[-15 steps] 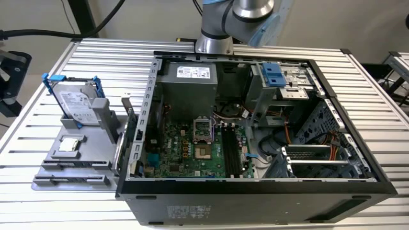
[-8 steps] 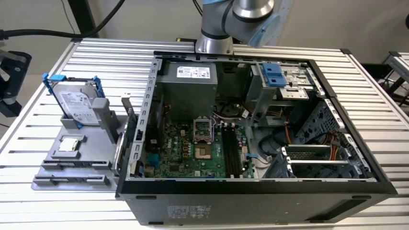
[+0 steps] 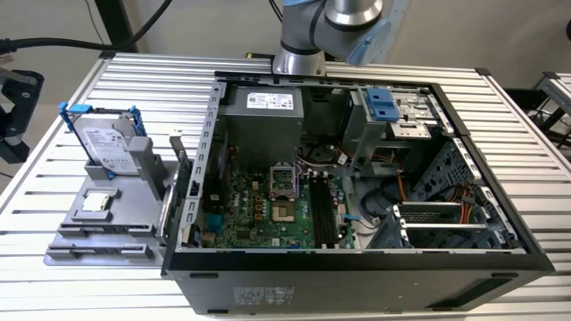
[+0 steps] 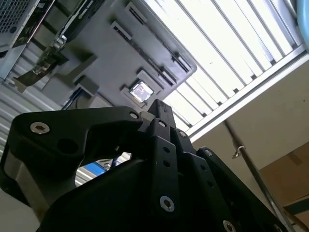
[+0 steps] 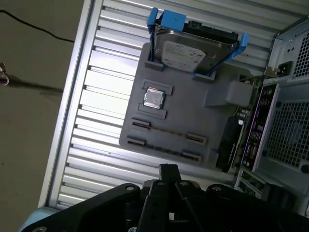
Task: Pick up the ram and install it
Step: 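Pick up the ram and move it above insertion slot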
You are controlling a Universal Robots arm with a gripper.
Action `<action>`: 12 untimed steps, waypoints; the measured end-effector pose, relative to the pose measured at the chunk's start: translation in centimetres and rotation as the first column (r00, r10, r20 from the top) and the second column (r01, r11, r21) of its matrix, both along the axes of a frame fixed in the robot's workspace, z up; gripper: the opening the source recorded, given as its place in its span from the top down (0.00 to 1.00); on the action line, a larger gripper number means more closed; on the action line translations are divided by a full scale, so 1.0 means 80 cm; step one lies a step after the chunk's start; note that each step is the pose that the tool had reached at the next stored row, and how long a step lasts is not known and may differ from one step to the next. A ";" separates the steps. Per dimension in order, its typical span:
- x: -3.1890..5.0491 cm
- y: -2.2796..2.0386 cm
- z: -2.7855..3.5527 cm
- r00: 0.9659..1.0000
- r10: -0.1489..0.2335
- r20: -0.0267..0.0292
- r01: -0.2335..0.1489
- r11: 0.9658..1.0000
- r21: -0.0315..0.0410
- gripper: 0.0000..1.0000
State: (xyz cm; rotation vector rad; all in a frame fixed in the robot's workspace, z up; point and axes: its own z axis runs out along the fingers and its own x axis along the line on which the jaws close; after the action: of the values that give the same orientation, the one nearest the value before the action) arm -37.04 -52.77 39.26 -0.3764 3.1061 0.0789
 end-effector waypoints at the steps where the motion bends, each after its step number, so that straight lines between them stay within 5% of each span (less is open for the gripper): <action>1: 0.000 0.0000 0.0000 1.000 0.010 0.000 -0.010 1.000 0.000 1.00; 7: 0.000 0.0000 0.0000 0.996 0.086 0.000 -0.086 0.996 0.000 1.00; 12: 0.000 0.0000 0.0000 0.987 0.158 0.000 -0.158 0.987 0.000 1.00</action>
State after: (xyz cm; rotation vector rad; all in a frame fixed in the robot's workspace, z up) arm -37.04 -52.77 39.26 -0.6218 3.0705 0.0802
